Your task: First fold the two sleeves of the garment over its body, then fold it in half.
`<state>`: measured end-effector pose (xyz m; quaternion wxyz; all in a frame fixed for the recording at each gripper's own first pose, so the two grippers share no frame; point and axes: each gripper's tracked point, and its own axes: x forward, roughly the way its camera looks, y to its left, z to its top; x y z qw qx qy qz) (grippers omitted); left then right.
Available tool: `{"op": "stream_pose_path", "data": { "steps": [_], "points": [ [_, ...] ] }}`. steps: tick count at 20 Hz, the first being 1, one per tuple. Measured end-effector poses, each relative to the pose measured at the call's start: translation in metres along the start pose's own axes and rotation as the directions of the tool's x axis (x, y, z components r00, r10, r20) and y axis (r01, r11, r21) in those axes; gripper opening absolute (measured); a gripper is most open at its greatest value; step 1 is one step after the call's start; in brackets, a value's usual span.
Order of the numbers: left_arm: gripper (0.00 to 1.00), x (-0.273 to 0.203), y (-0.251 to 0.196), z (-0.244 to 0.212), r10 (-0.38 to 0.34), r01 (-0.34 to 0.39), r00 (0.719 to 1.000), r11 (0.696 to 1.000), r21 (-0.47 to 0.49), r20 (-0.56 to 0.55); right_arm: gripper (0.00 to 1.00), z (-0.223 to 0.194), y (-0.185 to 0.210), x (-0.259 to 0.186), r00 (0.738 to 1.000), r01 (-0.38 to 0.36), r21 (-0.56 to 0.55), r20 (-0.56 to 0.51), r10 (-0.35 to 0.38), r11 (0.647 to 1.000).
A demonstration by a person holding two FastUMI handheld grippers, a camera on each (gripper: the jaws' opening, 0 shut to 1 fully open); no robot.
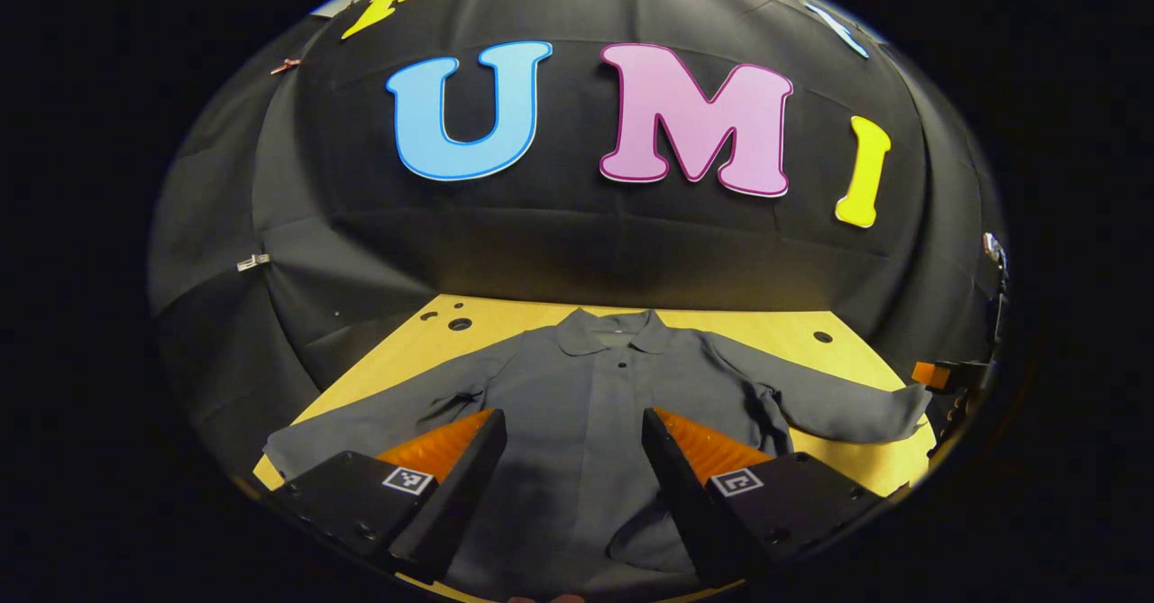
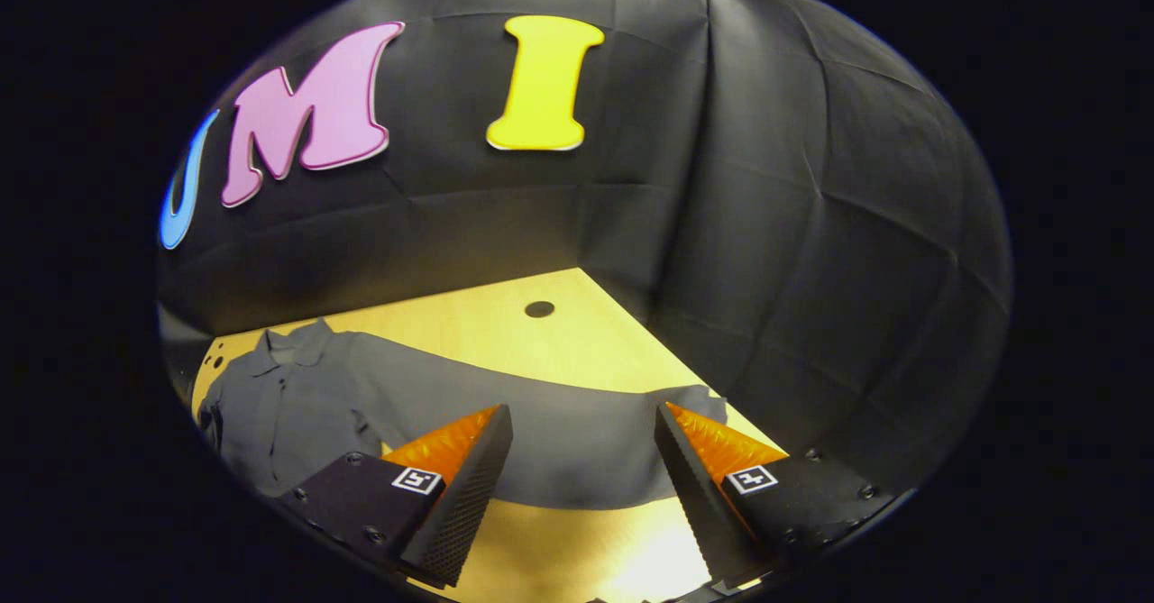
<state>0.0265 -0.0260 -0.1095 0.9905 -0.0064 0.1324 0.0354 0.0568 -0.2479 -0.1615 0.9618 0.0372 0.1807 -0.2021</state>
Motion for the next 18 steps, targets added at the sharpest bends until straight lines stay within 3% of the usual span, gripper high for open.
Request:
{"op": "stream_pose_path", "data": {
  "steps": [3,4,9,18],
  "points": [
    [1.00,0.002,-0.003,-0.010,0.003,-0.003,1.000,1.000,-0.002,-0.027,0.98,-0.015,-0.027,0.017,0.997,0.052,0.036,-0.051,-0.050,0.998],
    [0.96,0.003,-0.004,-0.012,0.004,-0.004,0.999,1.000,-0.004,-0.036,0.98,-0.019,-0.036,0.023,0.995,0.072,0.047,-0.068,-0.069,0.996],
    [0.96,0.002,-0.017,-0.023,-0.016,0.016,0.997,1.000,-0.007,-0.075,0.98,-0.039,-0.073,0.045,0.981,0.157,0.039,-0.122,-0.151,0.987],
    [0.96,0.002,-0.026,-0.031,-0.032,0.031,0.993,0.999,-0.011,-0.113,0.98,-0.079,-0.102,0.085,0.945,0.218,0.147,-0.281,-0.170,0.965]
  ]
}}
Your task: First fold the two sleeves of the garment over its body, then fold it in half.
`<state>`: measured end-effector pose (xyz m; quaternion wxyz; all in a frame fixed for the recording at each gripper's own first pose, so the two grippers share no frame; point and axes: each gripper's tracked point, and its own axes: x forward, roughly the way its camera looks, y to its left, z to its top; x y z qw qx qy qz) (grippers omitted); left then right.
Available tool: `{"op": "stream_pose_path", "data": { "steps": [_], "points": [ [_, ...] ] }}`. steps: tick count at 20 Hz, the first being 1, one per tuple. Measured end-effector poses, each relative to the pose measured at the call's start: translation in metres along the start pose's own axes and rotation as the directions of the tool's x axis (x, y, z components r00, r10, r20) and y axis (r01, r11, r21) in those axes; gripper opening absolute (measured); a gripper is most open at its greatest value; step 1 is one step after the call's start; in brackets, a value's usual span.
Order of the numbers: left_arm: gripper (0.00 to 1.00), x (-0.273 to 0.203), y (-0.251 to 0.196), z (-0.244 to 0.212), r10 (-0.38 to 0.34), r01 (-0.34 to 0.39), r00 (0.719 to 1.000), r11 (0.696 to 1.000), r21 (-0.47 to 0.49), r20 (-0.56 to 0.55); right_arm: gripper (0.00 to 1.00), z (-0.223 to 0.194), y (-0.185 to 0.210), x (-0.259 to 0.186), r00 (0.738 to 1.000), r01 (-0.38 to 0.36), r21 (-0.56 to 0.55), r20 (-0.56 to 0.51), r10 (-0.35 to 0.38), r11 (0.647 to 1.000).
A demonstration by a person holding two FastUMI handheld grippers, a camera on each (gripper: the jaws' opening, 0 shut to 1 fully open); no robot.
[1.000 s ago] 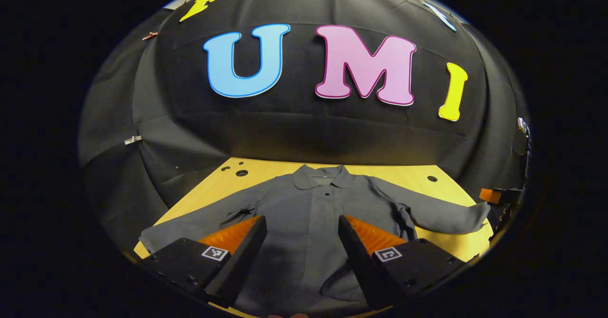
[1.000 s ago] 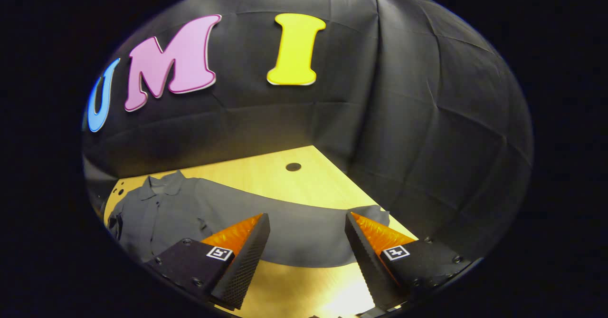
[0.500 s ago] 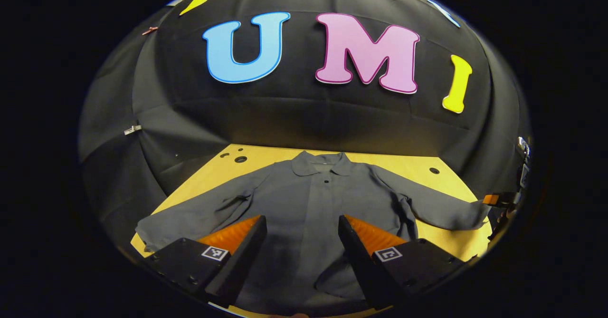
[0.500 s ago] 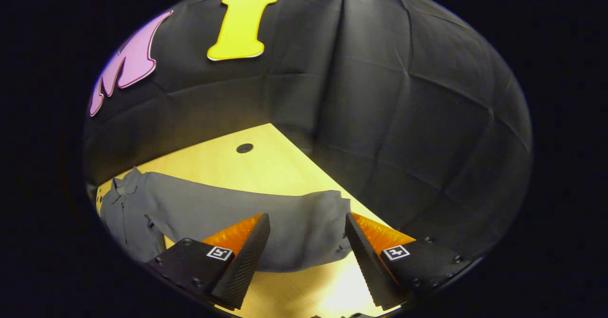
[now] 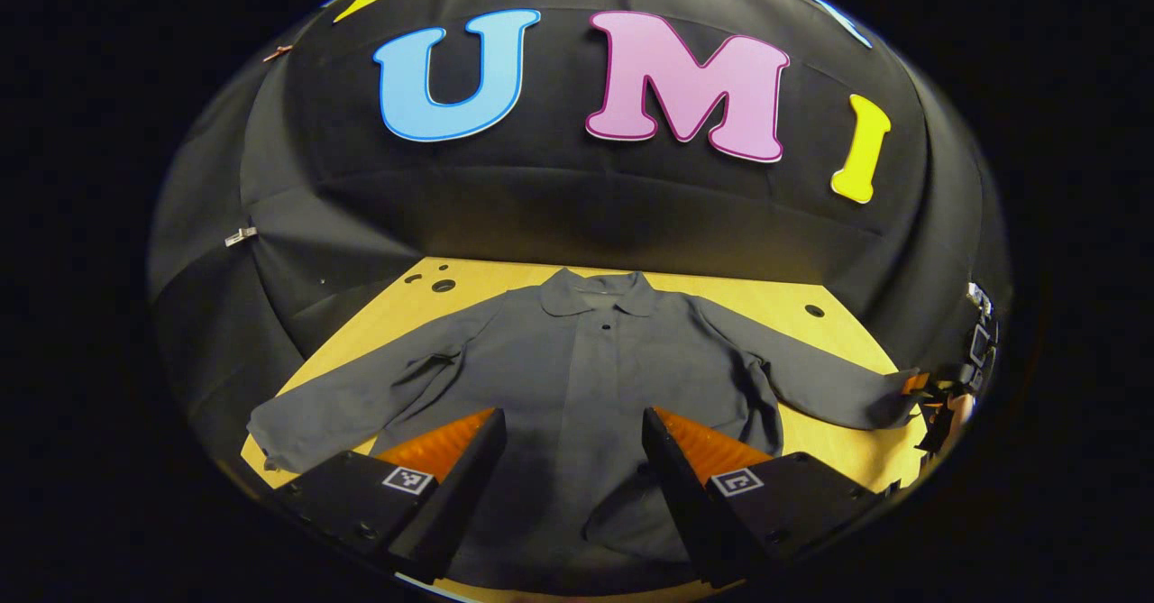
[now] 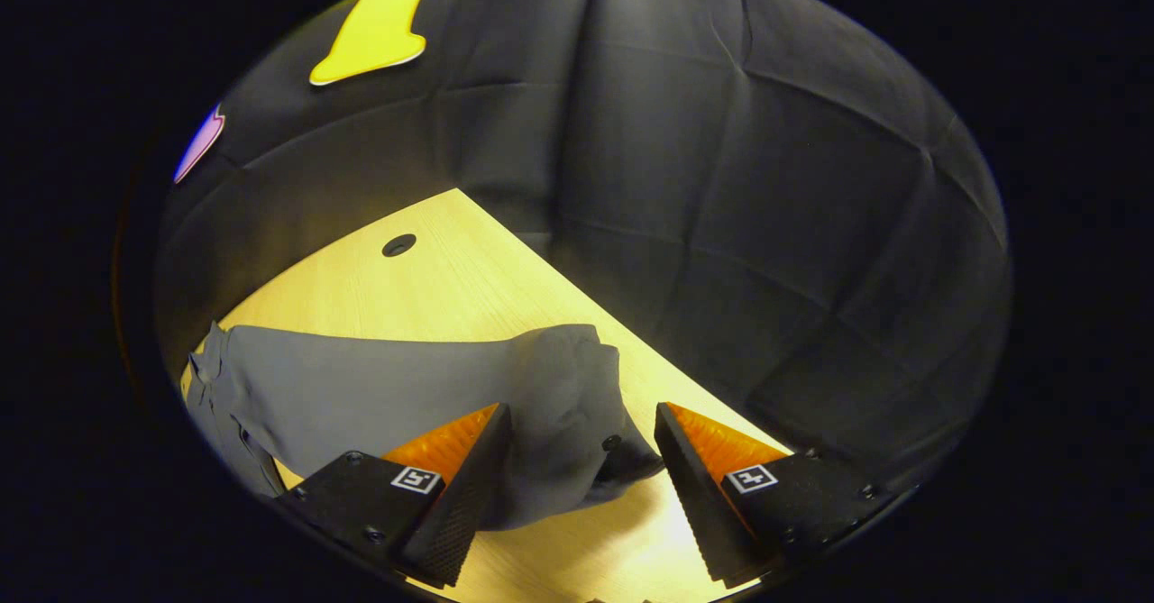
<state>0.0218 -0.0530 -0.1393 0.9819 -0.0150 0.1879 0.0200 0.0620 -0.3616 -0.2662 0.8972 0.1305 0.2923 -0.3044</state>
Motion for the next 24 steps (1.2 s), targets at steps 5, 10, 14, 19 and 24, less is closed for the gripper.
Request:
{"op": "stream_pose_path", "data": {
  "steps": [5,10,14,19,24],
  "points": [
    [0.96,-0.001,0.002,-0.004,0.007,-0.007,1.000,1.000,-0.018,-0.010,0.98,-0.009,0.003,0.022,0.998,0.014,0.011,-0.053,-0.013,1.000],
    [0.96,-0.002,0.009,-0.006,0.024,-0.024,1.000,0.999,-0.027,-0.017,0.83,-0.016,0.008,0.031,0.995,0.000,0.015,-0.095,0.002,1.000],
    [0.96,-0.003,0.015,-0.009,0.035,-0.037,0.999,0.998,-0.042,-0.034,0.27,-0.018,0.024,0.027,0.994,-0.034,0.002,-0.105,0.034,0.999],
    [0.96,-0.006,0.026,-0.010,0.060,-0.062,0.998,0.996,-0.058,-0.037,0.07,-0.012,0.047,0.010,0.983,-0.138,-0.012,-0.120,0.136,0.990],
    [0.96,-0.019,0.042,-0.010,0.092,-0.095,0.995,0.993,-0.066,-0.038,0.05,0.016,0.062,-0.010,0.985,-0.159,-0.087,-0.083,0.152,0.983]
  ]
}}
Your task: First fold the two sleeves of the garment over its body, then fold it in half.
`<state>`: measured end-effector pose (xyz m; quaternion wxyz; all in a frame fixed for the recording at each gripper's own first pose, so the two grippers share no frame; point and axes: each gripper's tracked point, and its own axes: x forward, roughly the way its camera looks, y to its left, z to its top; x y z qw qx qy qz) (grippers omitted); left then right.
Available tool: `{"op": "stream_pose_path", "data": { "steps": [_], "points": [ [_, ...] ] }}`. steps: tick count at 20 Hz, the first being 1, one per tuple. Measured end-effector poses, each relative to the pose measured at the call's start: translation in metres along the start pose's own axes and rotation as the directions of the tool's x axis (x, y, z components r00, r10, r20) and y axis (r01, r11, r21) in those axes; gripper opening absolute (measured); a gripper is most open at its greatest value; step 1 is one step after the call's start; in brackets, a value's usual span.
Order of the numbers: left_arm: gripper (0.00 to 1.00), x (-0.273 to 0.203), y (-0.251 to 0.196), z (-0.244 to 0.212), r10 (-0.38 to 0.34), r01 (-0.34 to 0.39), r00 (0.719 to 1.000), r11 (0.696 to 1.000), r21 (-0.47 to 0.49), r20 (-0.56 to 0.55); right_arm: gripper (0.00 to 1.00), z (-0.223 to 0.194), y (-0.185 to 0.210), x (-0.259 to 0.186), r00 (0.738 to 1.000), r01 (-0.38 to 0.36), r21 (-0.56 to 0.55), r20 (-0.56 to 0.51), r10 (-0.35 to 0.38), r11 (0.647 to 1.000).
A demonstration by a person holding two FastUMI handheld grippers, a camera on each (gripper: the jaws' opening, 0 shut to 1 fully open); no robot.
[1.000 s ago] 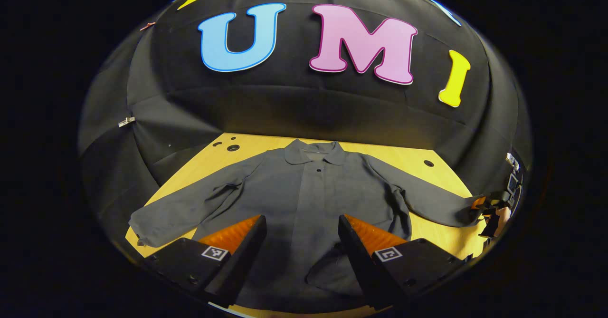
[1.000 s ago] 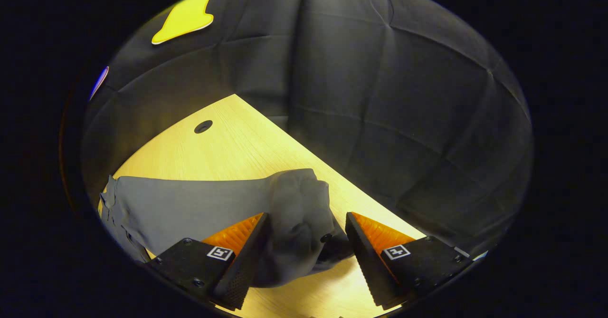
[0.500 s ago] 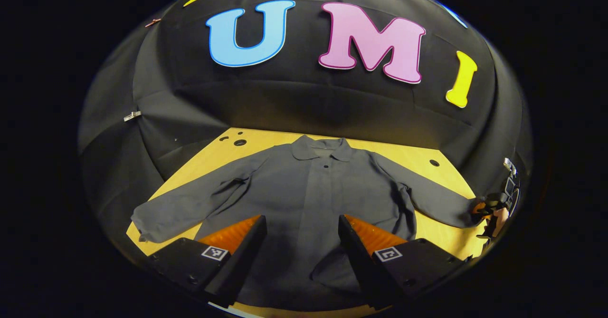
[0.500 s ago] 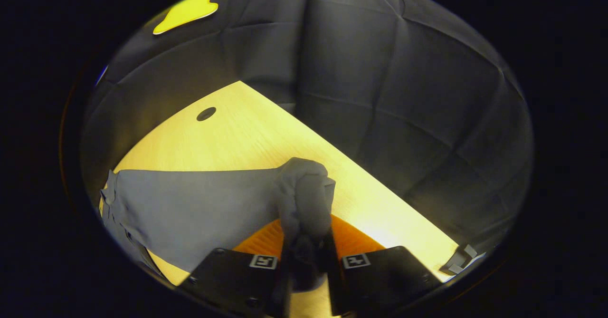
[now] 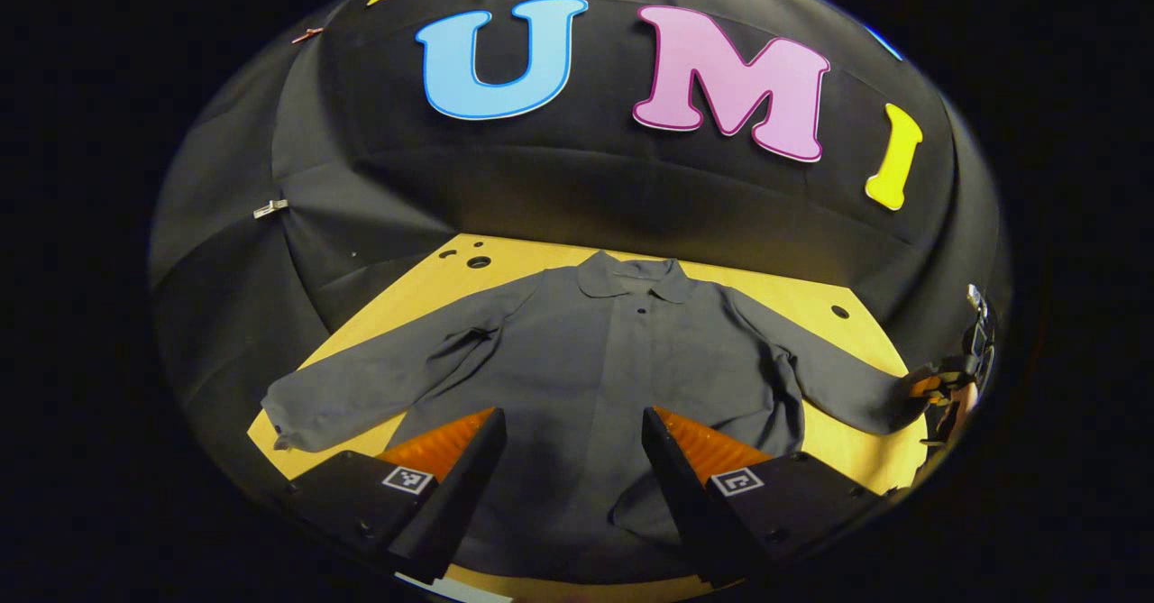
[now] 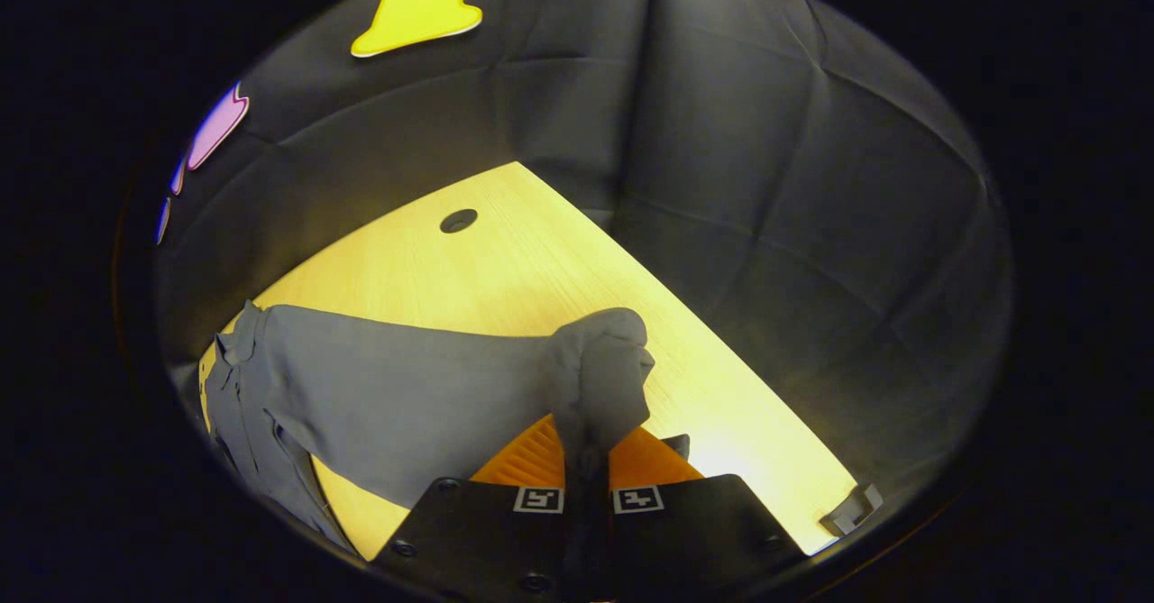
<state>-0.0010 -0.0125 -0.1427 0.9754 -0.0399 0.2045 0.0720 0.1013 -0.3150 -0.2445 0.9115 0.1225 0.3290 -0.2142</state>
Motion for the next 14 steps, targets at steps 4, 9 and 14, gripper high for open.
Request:
{"op": "stream_pose_path", "data": {
  "steps": [4,9,14],
  "points": [
    [0.96,-0.004,0.020,0.007,0.012,-0.012,1.000,1.000,-0.018,0.026,0.05,0.032,0.030,-0.028,0.998,-0.041,-0.025,0.056,0.042,0.999],
    [0.96,-0.009,0.050,0.012,0.017,-0.015,0.999,0.999,-0.041,0.038,0.05,0.061,0.081,-0.070,0.988,-0.080,-0.117,0.124,0.094,0.990],
    [0.96,-0.019,0.072,0.025,-0.003,0.003,0.996,1.000,-0.002,0.092,0.05,0.080,0.152,-0.107,0.970,-0.148,-0.172,0.169,0.177,0.974]
  ]
}}
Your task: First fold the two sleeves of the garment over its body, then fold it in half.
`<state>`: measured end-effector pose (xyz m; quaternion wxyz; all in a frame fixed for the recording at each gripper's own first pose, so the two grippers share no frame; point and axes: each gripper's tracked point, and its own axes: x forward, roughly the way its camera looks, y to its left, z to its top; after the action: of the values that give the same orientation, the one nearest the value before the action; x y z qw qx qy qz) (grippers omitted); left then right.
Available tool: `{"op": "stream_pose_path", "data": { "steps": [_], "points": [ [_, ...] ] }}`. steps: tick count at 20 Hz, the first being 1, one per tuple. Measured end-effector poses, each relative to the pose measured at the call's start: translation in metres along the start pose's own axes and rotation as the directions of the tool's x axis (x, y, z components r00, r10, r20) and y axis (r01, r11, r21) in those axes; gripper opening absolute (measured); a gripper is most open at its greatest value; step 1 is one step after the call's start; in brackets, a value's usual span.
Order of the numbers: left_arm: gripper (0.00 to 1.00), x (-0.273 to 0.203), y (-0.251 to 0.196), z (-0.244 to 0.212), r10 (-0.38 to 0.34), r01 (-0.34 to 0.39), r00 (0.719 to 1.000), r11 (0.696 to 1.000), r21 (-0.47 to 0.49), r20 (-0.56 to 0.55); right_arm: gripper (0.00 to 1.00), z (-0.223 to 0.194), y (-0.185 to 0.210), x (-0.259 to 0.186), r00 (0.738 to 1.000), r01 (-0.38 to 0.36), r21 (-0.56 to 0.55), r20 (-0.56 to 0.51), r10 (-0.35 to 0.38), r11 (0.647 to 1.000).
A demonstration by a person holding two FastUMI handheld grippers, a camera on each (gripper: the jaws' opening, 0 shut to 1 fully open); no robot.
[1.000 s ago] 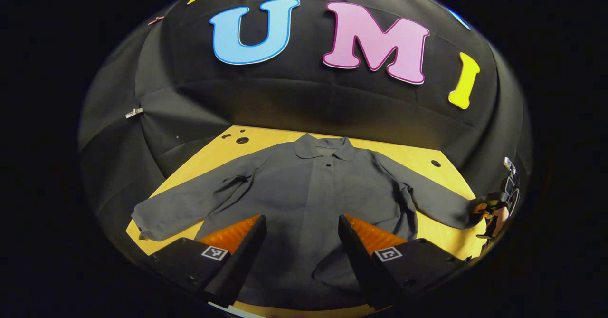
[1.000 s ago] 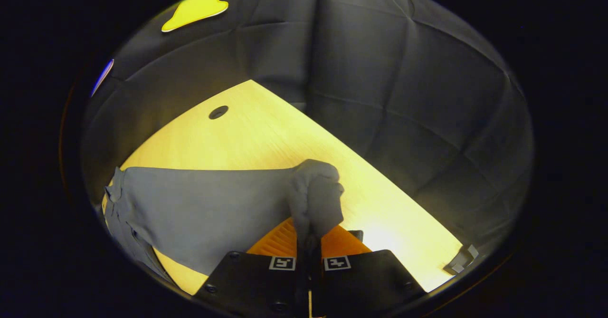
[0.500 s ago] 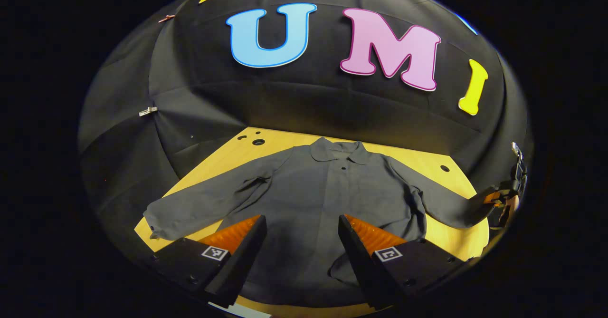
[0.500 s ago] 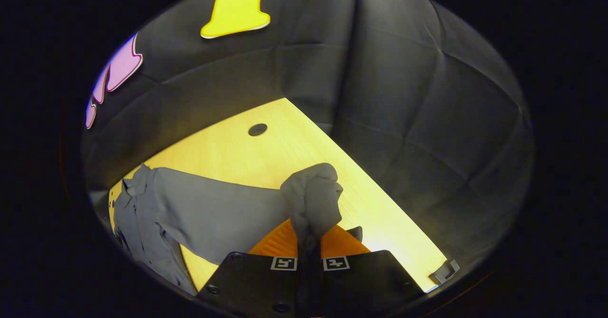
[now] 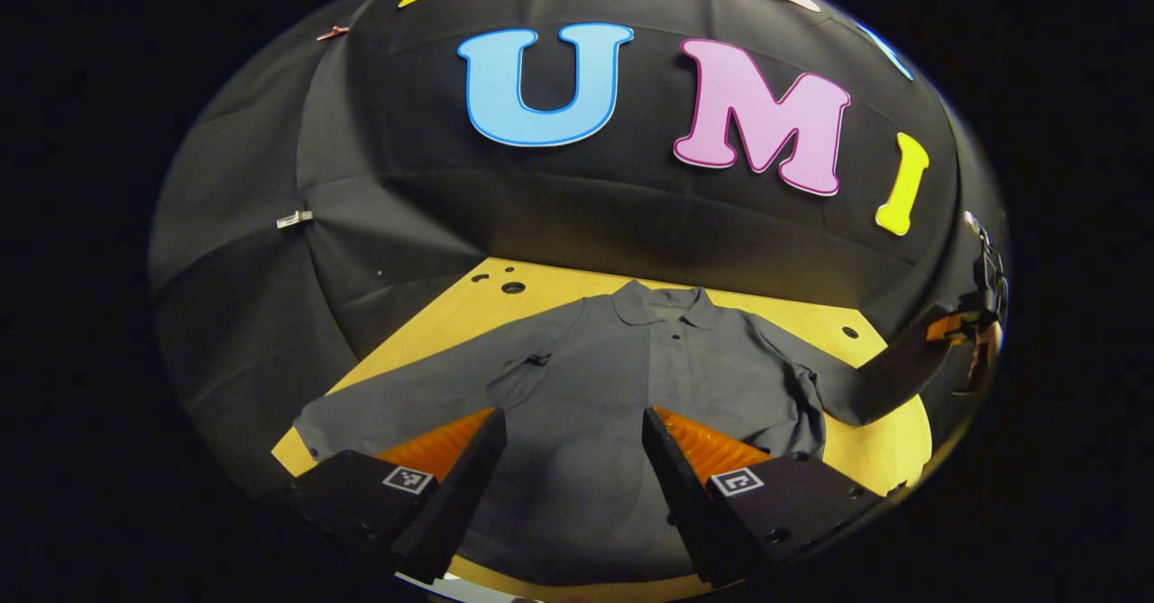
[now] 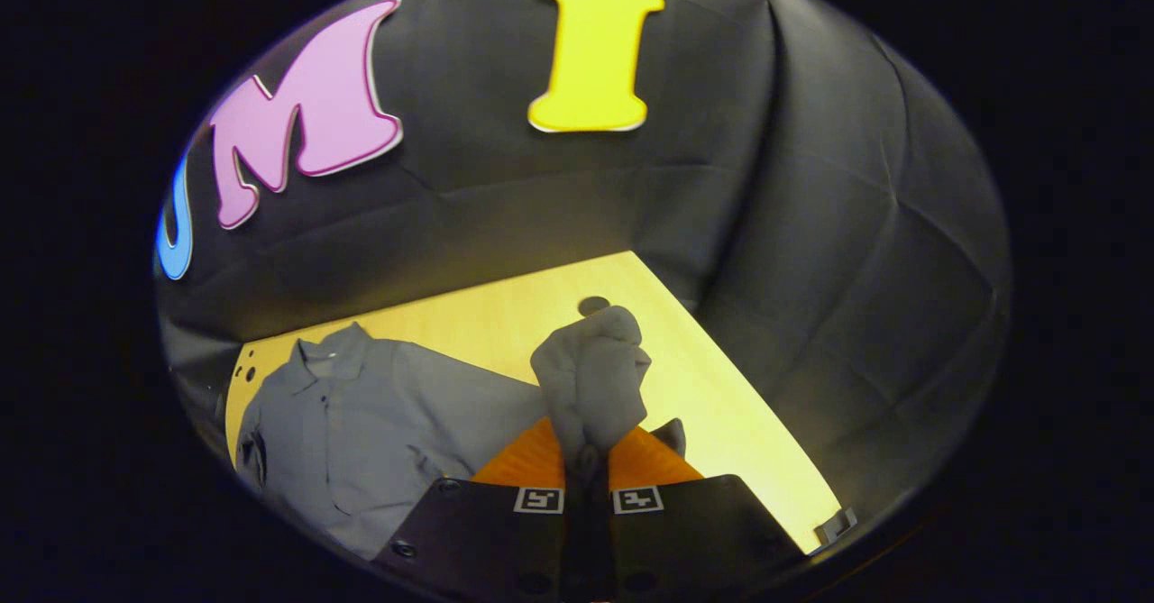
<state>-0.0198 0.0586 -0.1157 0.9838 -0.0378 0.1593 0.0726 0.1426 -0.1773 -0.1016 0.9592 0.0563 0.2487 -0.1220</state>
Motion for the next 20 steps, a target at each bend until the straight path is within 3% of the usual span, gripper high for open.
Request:
{"op": "stream_pose_path", "data": {
  "steps": [5,10,15,20],
  "points": [
    [0.96,-0.011,0.027,-0.006,0.003,-0.002,1.000,1.000,-0.013,0.007,0.05,0.010,0.072,-0.010,0.998,-0.066,-0.068,0.011,0.067,0.995],
    [0.96,-0.024,0.068,-0.017,0.068,-0.068,0.998,0.996,-0.052,0.005,0.05,0.014,0.165,-0.021,0.982,-0.186,-0.164,0.011,0.191,0.969],
    [0.96,-0.036,0.108,-0.030,0.132,-0.132,0.991,0.984,-0.117,-0.009,0.05,0.000,0.269,-0.031,0.949,-0.310,-0.248,-0.019,0.315,0.918],
    [0.96,-0.043,0.137,-0.048,0.181,-0.186,0.982,0.969,-0.163,-0.045,0.05,-0.038,0.371,-0.046,0.897,-0.440,-0.270,-0.103,0.429,0.856]
  ]
}}
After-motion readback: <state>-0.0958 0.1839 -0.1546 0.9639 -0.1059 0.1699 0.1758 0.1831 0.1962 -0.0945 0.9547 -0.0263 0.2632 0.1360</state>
